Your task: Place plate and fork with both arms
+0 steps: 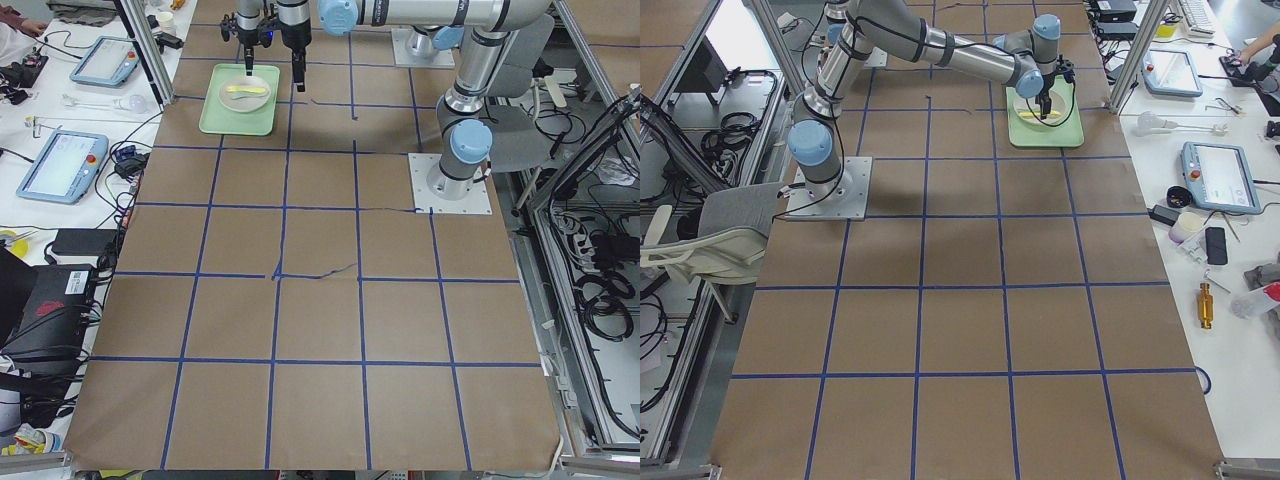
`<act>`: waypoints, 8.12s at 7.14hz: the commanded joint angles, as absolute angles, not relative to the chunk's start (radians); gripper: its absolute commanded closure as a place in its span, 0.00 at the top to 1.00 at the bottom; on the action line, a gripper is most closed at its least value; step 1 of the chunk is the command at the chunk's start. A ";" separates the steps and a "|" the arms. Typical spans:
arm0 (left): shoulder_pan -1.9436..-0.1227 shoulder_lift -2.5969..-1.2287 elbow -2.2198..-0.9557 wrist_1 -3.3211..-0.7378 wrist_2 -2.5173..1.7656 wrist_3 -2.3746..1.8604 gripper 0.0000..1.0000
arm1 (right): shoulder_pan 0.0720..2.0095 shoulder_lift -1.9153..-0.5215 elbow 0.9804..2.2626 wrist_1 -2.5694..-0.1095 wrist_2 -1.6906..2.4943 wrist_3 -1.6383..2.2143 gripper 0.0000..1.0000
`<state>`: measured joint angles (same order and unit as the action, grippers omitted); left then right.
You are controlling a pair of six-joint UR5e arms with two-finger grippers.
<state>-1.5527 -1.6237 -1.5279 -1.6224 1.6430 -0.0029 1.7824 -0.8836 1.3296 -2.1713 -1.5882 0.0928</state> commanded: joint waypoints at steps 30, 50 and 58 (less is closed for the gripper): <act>-1.559 -1.608 -1.647 -1.476 1.649 0.011 1.00 | 1.827 -0.810 1.324 -2.192 -1.586 0.273 0.00; -1.566 -1.594 -1.678 -1.433 1.597 -0.005 1.00 | 1.683 -1.092 1.420 -1.974 -1.623 0.219 0.91; -1.568 -1.559 -1.681 -1.456 1.601 -0.003 1.00 | 1.687 -1.497 1.553 -1.683 -1.614 0.117 1.00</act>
<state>-1.5677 -1.5631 -1.6788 -1.4556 1.5986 -0.0031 1.6919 -1.4485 1.4930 -1.6822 -1.6076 0.1535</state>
